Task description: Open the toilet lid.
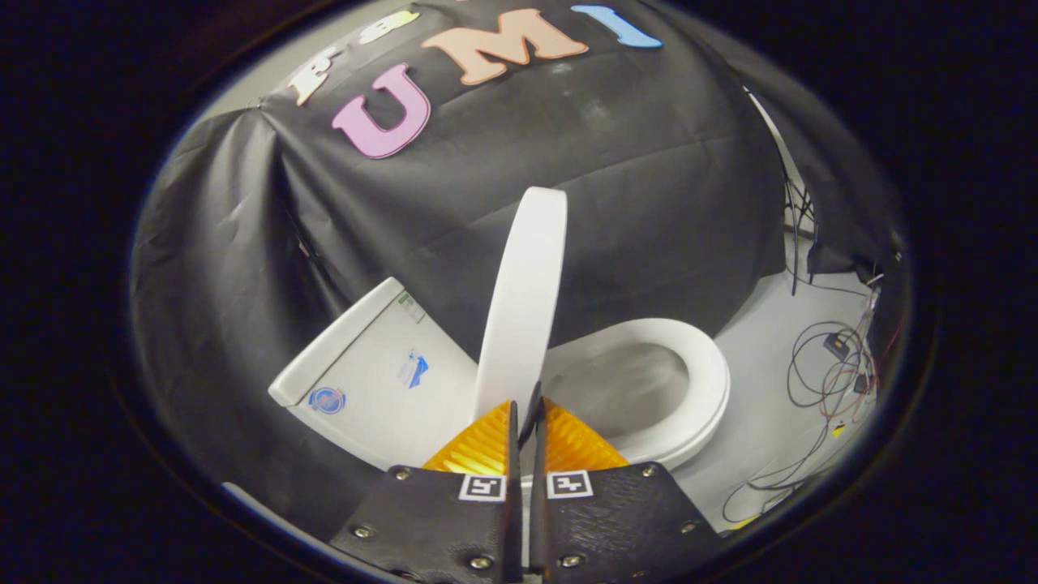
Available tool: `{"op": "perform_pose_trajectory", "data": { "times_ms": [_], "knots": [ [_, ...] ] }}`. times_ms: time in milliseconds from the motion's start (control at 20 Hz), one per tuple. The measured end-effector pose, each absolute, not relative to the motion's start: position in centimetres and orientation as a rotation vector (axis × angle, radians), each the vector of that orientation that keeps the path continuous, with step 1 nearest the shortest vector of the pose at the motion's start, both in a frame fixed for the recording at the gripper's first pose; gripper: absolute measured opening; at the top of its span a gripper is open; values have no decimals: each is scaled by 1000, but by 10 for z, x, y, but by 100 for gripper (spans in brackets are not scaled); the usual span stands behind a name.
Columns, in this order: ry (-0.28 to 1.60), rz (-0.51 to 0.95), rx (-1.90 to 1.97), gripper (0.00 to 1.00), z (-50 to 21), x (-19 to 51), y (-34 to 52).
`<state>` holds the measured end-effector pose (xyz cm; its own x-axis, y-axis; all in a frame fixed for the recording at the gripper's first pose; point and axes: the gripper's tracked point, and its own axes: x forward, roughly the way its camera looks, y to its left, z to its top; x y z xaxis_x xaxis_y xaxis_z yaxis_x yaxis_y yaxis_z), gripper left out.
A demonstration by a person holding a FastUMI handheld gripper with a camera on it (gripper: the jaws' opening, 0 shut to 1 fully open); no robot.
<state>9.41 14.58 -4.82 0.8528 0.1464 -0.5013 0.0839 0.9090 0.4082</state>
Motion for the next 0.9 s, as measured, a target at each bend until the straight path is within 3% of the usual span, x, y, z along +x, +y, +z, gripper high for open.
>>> {"op": "perform_pose_trajectory", "data": {
  "times_ms": [900],
  "knots": [
    [464, 107, 327, 4, -9, 103, 201]
  ]
}}
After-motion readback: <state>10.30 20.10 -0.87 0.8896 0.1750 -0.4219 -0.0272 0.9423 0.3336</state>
